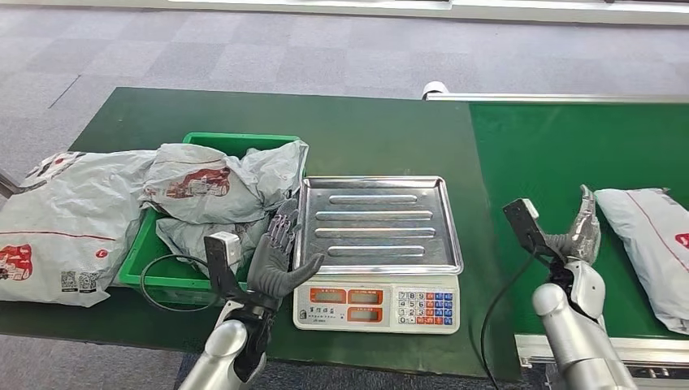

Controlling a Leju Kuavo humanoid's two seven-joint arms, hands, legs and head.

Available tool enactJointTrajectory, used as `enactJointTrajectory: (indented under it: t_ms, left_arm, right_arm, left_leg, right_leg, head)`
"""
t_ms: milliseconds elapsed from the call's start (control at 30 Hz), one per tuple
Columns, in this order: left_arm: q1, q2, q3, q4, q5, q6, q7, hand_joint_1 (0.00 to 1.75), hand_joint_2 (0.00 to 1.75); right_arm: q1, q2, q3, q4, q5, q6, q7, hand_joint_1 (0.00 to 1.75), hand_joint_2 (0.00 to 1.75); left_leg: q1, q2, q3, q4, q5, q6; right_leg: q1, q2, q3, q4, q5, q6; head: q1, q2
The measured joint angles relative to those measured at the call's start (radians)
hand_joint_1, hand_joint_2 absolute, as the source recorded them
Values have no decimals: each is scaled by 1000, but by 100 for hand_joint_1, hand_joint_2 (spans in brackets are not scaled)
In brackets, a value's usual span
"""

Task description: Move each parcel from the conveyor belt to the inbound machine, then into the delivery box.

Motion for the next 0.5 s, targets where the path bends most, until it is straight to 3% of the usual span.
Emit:
enactJointTrajectory:
  t_ms: [233, 500]
  left_arm:
    - [25, 0, 13, -30, -12, -7, 3, 0, 175]
    - [42, 0, 16, -47, -13, -13, 7, 0, 175]
  right_arm:
    - [-22, -33, -90, 88, 151, -35, 65, 0, 175]
    - [19, -43, -182, 99, 263, -17, 125, 0, 175]
  left_leg:
    - [0, 0, 0, 0, 0, 0]
    - [0, 0, 0, 0, 0, 1]
  right_leg:
    - [0, 0, 0, 0, 0, 0]
    - [0, 0, 0, 0, -1, 1]
  head:
    - [0, 0]
    - [0, 0]
